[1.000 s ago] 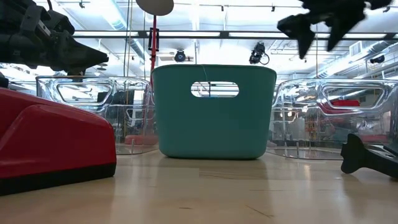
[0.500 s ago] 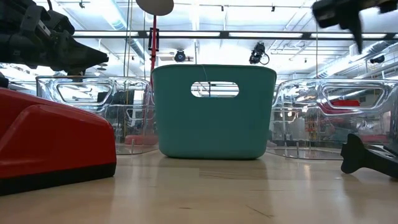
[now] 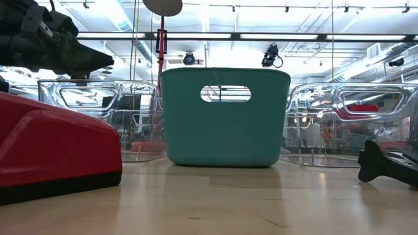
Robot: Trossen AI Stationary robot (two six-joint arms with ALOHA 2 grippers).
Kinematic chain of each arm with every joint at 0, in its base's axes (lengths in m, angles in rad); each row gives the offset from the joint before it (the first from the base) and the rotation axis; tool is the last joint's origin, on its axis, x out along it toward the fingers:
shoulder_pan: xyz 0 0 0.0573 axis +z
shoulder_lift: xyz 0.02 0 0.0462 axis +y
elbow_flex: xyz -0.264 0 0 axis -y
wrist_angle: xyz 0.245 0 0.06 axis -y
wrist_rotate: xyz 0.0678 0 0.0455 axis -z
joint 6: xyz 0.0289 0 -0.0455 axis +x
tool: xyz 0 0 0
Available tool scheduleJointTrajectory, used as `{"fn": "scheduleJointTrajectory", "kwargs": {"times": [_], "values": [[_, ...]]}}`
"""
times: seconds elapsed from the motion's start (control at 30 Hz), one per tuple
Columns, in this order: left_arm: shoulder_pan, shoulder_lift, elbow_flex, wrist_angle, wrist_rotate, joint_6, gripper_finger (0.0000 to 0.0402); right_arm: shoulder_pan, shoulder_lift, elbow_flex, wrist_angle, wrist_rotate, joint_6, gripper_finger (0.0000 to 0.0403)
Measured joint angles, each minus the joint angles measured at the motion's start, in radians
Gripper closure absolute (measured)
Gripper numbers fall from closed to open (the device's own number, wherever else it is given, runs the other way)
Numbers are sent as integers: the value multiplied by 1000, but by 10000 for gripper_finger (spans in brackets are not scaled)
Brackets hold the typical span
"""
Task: Pick and place Stapler, Stapler remover, tape
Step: Put the pink stapler into the right transparent bin
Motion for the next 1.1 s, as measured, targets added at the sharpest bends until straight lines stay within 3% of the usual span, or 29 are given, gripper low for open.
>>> {"fn": "scheduleJointTrajectory", "kwargs": {"times": [0.57, 0.8, 1.1], "values": [[0, 0, 0, 0, 0, 0, 374, 161, 142, 0, 83, 1, 145, 163], [0, 0, 0, 0, 0, 0, 374, 181, 218, 0, 111, 12, 213, 163], [0, 0, 0, 0, 0, 0, 374, 181, 220, -5, 144, 27, 311, 143]]}}
